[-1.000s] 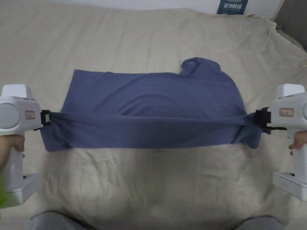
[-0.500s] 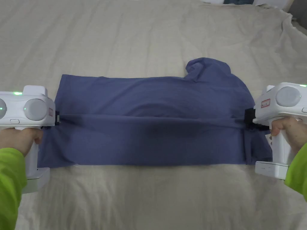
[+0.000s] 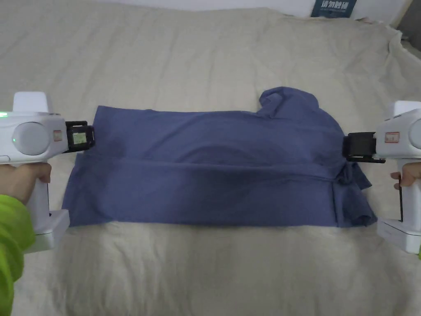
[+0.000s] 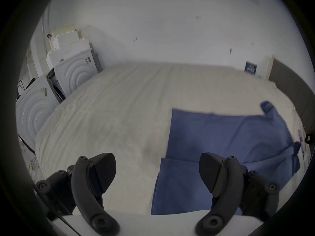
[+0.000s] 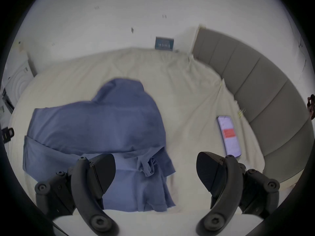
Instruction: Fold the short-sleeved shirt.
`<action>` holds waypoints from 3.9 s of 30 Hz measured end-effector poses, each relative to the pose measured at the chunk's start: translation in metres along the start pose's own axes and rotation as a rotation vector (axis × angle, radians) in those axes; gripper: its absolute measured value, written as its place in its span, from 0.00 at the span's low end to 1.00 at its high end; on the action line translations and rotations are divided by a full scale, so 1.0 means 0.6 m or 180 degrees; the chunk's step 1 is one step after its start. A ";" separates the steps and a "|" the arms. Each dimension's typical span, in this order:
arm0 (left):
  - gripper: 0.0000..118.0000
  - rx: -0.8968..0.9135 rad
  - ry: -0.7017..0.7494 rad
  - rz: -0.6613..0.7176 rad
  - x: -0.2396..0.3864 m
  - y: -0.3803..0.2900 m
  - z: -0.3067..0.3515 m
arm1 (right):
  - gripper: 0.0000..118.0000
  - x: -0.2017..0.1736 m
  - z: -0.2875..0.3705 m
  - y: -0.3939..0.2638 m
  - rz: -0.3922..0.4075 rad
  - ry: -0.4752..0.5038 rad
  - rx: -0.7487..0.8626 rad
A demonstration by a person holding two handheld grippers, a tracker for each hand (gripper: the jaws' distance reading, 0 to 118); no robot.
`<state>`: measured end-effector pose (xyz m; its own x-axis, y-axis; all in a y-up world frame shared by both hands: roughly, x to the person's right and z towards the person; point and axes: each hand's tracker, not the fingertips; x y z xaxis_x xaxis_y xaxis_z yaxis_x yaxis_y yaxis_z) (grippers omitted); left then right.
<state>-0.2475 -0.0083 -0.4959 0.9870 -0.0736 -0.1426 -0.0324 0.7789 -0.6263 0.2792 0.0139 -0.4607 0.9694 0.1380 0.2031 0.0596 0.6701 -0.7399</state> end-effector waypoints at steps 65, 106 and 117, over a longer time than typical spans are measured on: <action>0.00 0.1131 -0.0506 -0.0057 0.059 -0.203 0.260 | 0.82 0.031 -0.039 -0.116 -0.0315 0.0311 -0.0790; 0.11 -0.1581 -0.0220 -0.0054 0.002 -0.127 -0.059 | 0.06 0.029 -0.092 -0.155 -0.0537 0.0192 -0.0968; 0.00 -0.1468 -0.0469 -0.0043 -0.041 -0.063 -0.005 | 0.06 0.051 -0.057 -0.131 -0.0426 0.0270 -0.0945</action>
<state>-0.2712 -0.0376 -0.4712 0.9985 0.0332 -0.0428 -0.0527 0.4186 -0.9066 0.3122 -0.0598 -0.4182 0.9639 -0.0065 0.2663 0.2425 0.4347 -0.8673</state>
